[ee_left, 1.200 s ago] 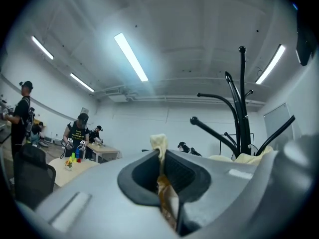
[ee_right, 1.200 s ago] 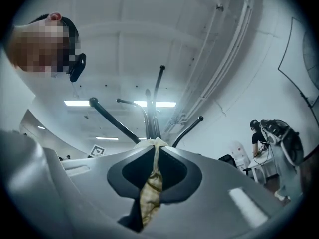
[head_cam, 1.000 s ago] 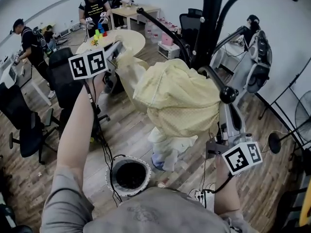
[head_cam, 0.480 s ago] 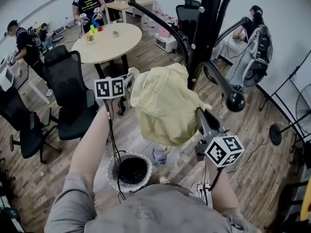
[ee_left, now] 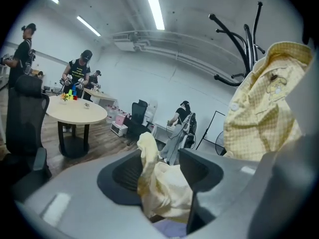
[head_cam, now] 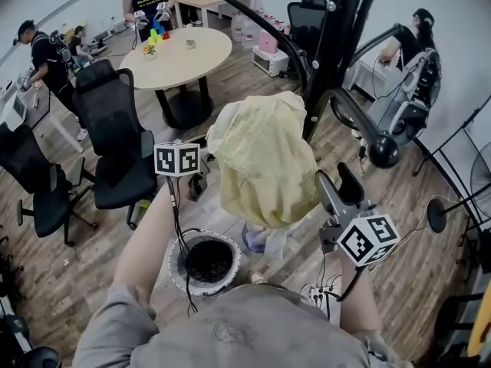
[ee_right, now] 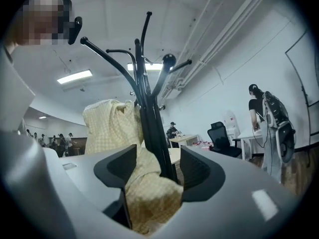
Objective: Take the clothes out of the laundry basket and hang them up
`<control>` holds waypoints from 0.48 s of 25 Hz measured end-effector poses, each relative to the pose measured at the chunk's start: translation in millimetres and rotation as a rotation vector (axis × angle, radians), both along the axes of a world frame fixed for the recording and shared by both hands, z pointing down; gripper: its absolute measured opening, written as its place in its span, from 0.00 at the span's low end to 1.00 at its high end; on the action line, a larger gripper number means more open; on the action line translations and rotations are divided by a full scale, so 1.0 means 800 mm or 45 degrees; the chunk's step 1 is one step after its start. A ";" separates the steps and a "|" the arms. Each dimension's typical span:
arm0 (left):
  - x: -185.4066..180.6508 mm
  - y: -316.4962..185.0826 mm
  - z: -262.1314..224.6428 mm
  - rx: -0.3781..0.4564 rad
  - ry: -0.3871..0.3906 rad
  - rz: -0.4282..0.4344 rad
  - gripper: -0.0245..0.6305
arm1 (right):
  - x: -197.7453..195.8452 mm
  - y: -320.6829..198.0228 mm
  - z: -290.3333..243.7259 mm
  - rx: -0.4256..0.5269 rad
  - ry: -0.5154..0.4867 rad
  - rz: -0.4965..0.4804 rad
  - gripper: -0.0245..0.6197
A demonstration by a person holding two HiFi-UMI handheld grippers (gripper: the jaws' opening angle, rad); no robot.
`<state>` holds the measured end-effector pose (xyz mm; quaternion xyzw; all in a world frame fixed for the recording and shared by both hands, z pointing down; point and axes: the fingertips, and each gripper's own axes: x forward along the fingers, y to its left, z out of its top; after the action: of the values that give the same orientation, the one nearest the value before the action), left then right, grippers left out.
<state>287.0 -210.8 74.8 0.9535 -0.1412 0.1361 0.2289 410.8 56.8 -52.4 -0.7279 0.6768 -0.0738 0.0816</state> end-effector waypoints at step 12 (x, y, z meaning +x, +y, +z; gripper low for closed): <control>-0.079 0.066 -0.079 0.233 0.054 -0.057 0.41 | -0.074 0.041 -0.112 0.234 0.163 -0.263 0.42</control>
<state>223.9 -157.8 11.6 0.9697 -0.1694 0.0974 0.1467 351.8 89.6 -142.3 -0.6472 0.7557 0.0270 0.0967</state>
